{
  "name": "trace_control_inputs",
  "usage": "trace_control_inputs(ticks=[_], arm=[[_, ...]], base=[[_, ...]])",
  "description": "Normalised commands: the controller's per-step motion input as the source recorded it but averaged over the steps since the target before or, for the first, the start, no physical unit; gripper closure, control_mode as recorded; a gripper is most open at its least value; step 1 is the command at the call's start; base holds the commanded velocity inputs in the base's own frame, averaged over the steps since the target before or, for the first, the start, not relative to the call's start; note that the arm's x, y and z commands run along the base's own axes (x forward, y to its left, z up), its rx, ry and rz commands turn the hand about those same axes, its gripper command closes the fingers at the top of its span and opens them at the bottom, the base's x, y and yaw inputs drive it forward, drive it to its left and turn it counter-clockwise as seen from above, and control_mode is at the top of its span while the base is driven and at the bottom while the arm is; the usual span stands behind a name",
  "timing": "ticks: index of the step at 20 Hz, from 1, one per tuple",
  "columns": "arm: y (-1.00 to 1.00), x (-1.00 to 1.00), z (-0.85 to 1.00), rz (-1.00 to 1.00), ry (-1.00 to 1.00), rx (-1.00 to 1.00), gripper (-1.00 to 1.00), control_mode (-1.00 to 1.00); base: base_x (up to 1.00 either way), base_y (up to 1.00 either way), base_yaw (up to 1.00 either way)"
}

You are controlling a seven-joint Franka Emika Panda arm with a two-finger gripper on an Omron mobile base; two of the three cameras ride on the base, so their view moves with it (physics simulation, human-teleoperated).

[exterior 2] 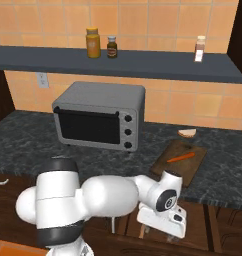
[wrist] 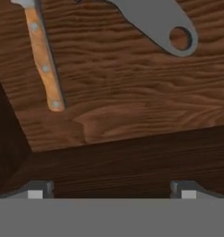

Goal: Place the appropriate cutting tool for cutting the carrot skin on the cutting board.

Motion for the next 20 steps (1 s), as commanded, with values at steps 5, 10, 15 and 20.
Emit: trace_control_inputs(ticks=[5, 10, 15, 20], arm=[[0.0, -0.5, -0.39, 0.0, 0.16, 0.01, -1.0, -1.0], [0.0, -0.63, -0.41, 0.0, 0.18, 0.0, -1.0, -1.0], [0.0, -0.78, -0.37, 0.0, 0.16, 0.0, -1.0, -1.0], [0.0, 0.14, 0.06, 0.02, 0.12, 0.0, -1.0, -1.0]], base=[[0.0, 0.0, 0.0], [0.0, 0.0, 0.0], [0.0, 0.0, 0.0], [0.0, 0.0, 0.0]])
